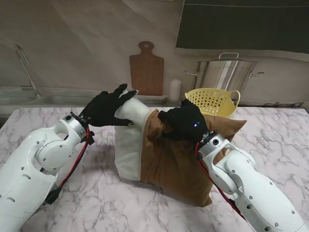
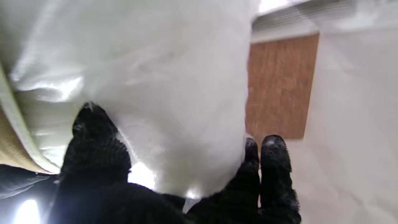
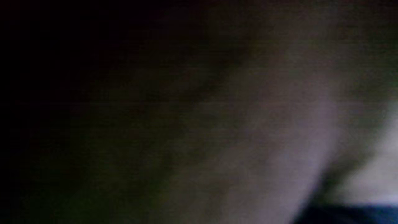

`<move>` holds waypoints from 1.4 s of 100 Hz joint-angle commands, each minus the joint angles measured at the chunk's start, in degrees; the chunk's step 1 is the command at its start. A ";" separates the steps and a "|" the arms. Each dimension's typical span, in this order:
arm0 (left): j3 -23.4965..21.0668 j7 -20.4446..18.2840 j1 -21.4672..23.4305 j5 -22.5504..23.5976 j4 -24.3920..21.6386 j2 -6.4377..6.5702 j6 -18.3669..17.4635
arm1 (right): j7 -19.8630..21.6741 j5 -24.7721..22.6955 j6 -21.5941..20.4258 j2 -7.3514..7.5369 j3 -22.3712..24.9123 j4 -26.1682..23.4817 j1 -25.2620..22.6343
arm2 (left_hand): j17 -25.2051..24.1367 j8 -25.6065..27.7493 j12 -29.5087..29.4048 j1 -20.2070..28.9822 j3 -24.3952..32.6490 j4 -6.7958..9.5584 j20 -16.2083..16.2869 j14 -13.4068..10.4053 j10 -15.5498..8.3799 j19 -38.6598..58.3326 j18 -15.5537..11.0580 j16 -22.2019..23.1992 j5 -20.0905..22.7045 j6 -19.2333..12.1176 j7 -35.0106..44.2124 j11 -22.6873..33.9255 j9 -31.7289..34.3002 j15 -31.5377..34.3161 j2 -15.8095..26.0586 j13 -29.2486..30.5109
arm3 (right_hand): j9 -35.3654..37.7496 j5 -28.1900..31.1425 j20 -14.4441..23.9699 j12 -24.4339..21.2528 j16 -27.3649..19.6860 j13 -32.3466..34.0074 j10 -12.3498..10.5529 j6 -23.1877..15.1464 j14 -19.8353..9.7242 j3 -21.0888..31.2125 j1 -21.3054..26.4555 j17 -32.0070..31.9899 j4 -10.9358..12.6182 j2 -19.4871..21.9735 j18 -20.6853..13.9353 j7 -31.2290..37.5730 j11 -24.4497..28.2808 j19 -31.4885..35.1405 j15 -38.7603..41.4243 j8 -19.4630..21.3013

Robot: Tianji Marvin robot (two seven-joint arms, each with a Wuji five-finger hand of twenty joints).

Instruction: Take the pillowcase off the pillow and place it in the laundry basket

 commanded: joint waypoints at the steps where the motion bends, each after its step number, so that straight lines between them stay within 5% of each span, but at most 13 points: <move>1: 0.02 -2.83 -0.54 0.65 -0.70 0.52 0.06 | -0.38 -0.98 -0.36 0.28 -0.68 -0.20 -0.09 | -1.61 -2.59 -2.26 -3.32 1.60 1.66 -2.30 2.24 1.68 -24.25 0.60 -2.58 -5.99 4.43 -2.23 -1.56 -5.14 -1.19 -3.68 -3.25 | 3.34 2.82 -0.19 1.19 2.19 5.89 -0.84 -12.83 -7.51 9.40 9.02 -0.79 3.12 6.82 -1.30 5.22 4.49 1.13 5.20 2.55; 12: 0.21 -5.17 -1.46 -1.53 -1.45 0.74 -0.42 | -0.35 -1.50 -0.07 0.34 -1.82 0.04 0.83 | -2.63 -11.87 -6.97 -6.01 1.70 0.83 -3.97 2.82 1.01 -25.51 0.62 -4.92 -6.12 2.98 -3.60 -2.61 -7.54 -1.14 -5.82 -6.60 | 3.26 2.67 -0.22 1.10 2.11 5.88 -1.09 -13.15 -7.51 9.25 8.94 -0.85 3.07 6.92 -1.22 5.17 4.37 1.04 4.91 2.57; 27: -0.23 -6.80 -1.46 -3.28 -3.84 0.89 -1.49 | -0.01 -1.42 0.30 0.33 -3.16 0.73 1.91 | -0.93 -13.45 -7.59 -5.93 1.57 0.70 -3.73 1.86 1.35 -24.78 -0.43 -5.49 -5.97 2.78 -3.57 -2.48 -7.71 -0.96 -7.22 -5.60 | 3.20 2.61 -0.23 1.01 2.04 5.88 -1.32 -13.27 -7.53 9.14 8.84 -0.88 3.07 6.97 -1.26 5.16 4.26 0.99 4.65 2.54; 49: -2.19 -8.87 -0.89 -2.41 -8.23 1.28 -3.26 | 1.00 -1.45 0.88 0.34 -3.01 0.45 1.82 | -0.68 -2.42 -2.02 -6.11 1.75 0.79 -3.04 1.45 -0.18 -24.54 -0.47 -5.77 -6.31 3.89 -0.13 -0.73 -2.60 -0.68 -7.73 -4.24 | 3.11 2.48 -0.27 0.89 1.92 5.87 -1.48 -13.39 -7.51 8.95 8.88 -1.02 3.07 7.18 -1.32 5.09 4.13 0.86 4.17 2.42; 65: 0.49 -17.13 -3.49 -4.75 -9.05 2.38 -1.13 | 0.66 -1.67 0.95 0.34 -3.22 0.46 2.08 | -0.68 -1.74 -0.60 -6.03 1.83 0.91 -3.60 0.11 -0.60 -25.88 -1.19 -5.98 -6.29 3.26 -1.65 -0.62 -1.51 -1.21 -8.01 -4.22 | 3.02 2.40 -0.27 0.79 1.84 5.85 -1.64 -13.50 -7.46 8.79 8.90 -1.01 3.06 7.28 -1.33 5.10 4.01 0.84 3.80 2.35; 82: 3.91 -18.14 -5.23 -5.02 -6.96 2.41 1.43 | 0.34 -1.68 0.86 0.30 -3.54 -0.21 1.85 | 4.38 -4.88 0.63 -4.19 2.18 1.01 -1.60 -1.80 -0.39 -21.23 -2.24 -4.22 -6.07 4.13 -2.46 0.51 6.93 1.18 -9.48 4.54 | 2.70 2.07 -0.31 0.58 1.55 5.85 -2.11 -13.72 -7.28 8.43 8.87 -1.30 3.01 7.53 -1.22 5.02 3.71 0.63 2.79 2.18; 91: 5.50 -18.26 -5.91 -4.86 -6.02 2.39 2.04 | -0.36 -2.17 0.76 0.36 -3.78 -0.33 1.71 | 9.31 -1.53 2.60 -0.97 2.70 1.67 0.54 -3.37 -2.60 -15.30 -3.36 -1.30 -5.81 6.24 -0.71 2.69 15.67 3.68 -10.15 12.23 | 2.49 1.89 -0.31 0.40 1.35 5.81 -2.53 -13.95 -7.21 8.19 8.82 -1.33 3.00 7.79 -1.23 4.96 3.44 0.58 2.09 2.03; 107: 7.96 -16.30 -6.60 -4.85 -3.76 1.95 3.73 | -1.16 -2.49 0.95 0.38 -3.15 -0.53 0.92 | 21.73 3.02 6.25 8.63 6.33 2.55 2.41 -7.49 -9.31 -4.76 -6.19 1.61 6.86 7.94 5.42 11.50 33.84 8.73 -9.14 27.39 | 2.12 1.51 -0.34 0.05 0.94 5.76 -3.08 -14.31 -6.92 7.65 8.90 -1.56 2.97 8.19 -1.27 4.88 2.95 0.40 0.64 1.72; 117: 8.87 -15.03 -6.64 -4.90 -2.67 1.69 4.90 | -1.48 -2.70 0.95 0.42 -2.51 -0.76 0.24 | 28.22 8.75 7.76 15.68 6.77 3.25 1.79 -10.16 -12.84 1.30 -8.08 2.64 19.64 2.61 12.94 17.21 42.19 11.64 -6.41 33.97 | 1.83 1.16 -0.41 -0.30 0.59 5.84 -3.57 -14.27 -6.61 7.12 9.07 -1.90 3.04 8.51 -1.12 4.86 2.47 0.09 -0.81 1.29; 120: 9.15 -14.65 -6.67 -5.00 -2.25 1.62 5.06 | -1.54 -2.80 0.93 0.45 -2.35 -0.78 0.05 | 29.66 12.01 12.99 19.34 6.38 3.61 1.26 -10.82 -15.55 3.11 -8.69 2.85 22.76 0.18 15.91 13.93 46.85 12.68 -7.80 35.41 | 1.76 1.08 -0.41 -0.36 0.56 5.85 -3.67 -14.26 -6.58 7.01 9.06 -1.91 3.05 8.56 -1.11 4.86 2.39 0.06 -1.00 1.20; 126: 9.70 -13.91 -6.77 -5.00 -1.48 1.49 5.28 | -1.77 -2.92 0.88 0.49 -2.05 -0.65 -0.29 | 31.41 20.93 18.92 24.85 6.49 4.00 1.35 -11.64 -17.73 5.25 -8.90 4.20 25.70 -5.18 23.12 6.39 54.76 14.19 -7.95 37.48 | 1.59 0.82 -0.54 -0.61 0.41 5.81 -3.95 -14.25 -6.43 6.66 9.15 -2.22 3.14 8.76 -0.91 4.85 2.07 -0.39 -1.97 0.83; 140: 10.70 -11.22 -7.00 -3.30 0.34 1.16 5.22 | -1.53 -3.10 1.11 0.58 -1.12 -0.41 -1.27 | 32.61 20.31 23.30 26.59 6.61 3.94 2.33 -11.37 -18.71 7.05 -9.25 4.76 27.56 -11.33 32.86 6.67 57.14 16.76 -7.02 38.64 | -0.72 -2.41 -0.81 -2.11 -0.99 5.59 -4.50 -11.01 -5.48 5.85 9.41 -3.19 3.84 9.55 -0.32 3.29 -0.64 -1.66 -8.76 -2.73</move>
